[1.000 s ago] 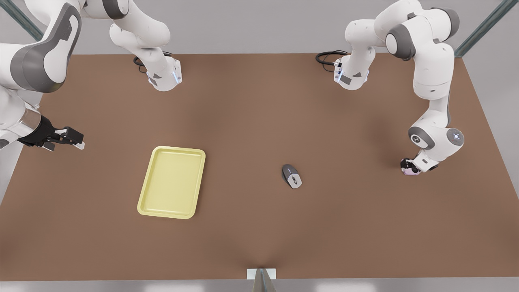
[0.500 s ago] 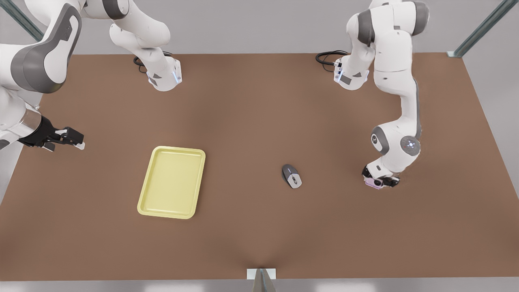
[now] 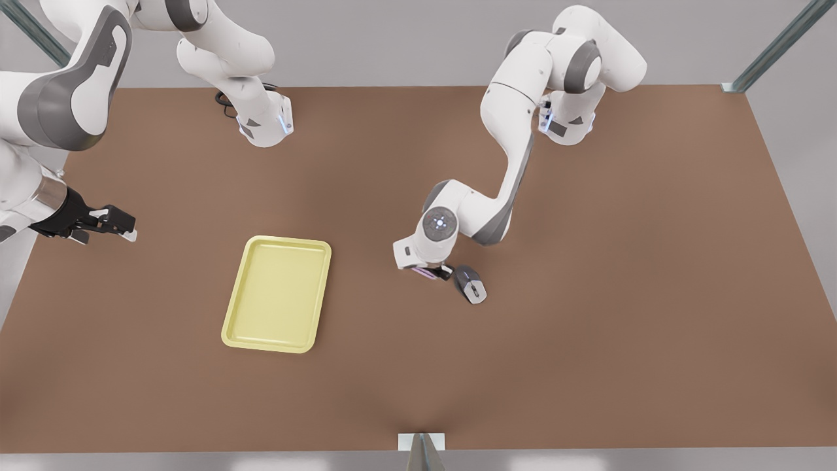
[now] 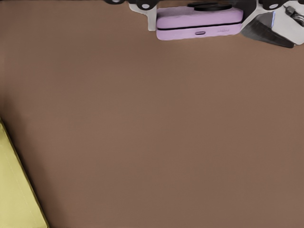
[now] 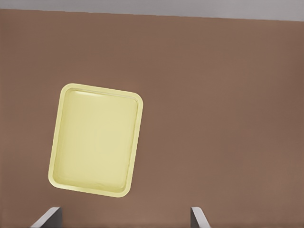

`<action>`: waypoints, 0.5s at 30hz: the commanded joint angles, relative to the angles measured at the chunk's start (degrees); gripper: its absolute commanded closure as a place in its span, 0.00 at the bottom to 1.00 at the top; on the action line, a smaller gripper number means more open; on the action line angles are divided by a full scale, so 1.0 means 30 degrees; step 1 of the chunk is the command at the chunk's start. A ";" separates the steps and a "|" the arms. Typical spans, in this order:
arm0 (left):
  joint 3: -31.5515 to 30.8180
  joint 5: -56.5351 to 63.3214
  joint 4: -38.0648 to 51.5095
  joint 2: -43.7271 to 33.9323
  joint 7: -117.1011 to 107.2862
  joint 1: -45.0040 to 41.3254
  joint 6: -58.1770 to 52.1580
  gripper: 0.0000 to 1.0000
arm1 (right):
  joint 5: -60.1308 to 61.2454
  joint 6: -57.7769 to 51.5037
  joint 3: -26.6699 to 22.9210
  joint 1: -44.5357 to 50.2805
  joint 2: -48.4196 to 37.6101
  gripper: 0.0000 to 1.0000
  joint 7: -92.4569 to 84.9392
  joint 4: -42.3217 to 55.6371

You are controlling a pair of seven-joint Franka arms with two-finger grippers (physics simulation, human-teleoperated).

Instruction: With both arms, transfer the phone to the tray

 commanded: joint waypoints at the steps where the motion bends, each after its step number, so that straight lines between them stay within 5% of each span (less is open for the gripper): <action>1: -0.0537 -0.0064 0.0570 0.0321 -1.8246 0.0007 -0.1267 0.19 | -0.0058 -0.0060 0.0006 0.0033 -0.0020 0.00 -0.0009 0.0001; 8: -0.1885 -0.0093 0.4408 0.3573 -2.0444 0.0124 -0.1208 0.19 | 0.0000 -0.0323 -0.0404 0.0033 -0.0254 0.00 -0.0009 0.0031; 15: -0.1972 -0.0005 0.4614 0.4130 -2.0444 0.0037 -0.1033 0.17 | -0.0380 -0.1613 -0.0404 0.0033 -0.0195 0.00 -0.0038 0.0529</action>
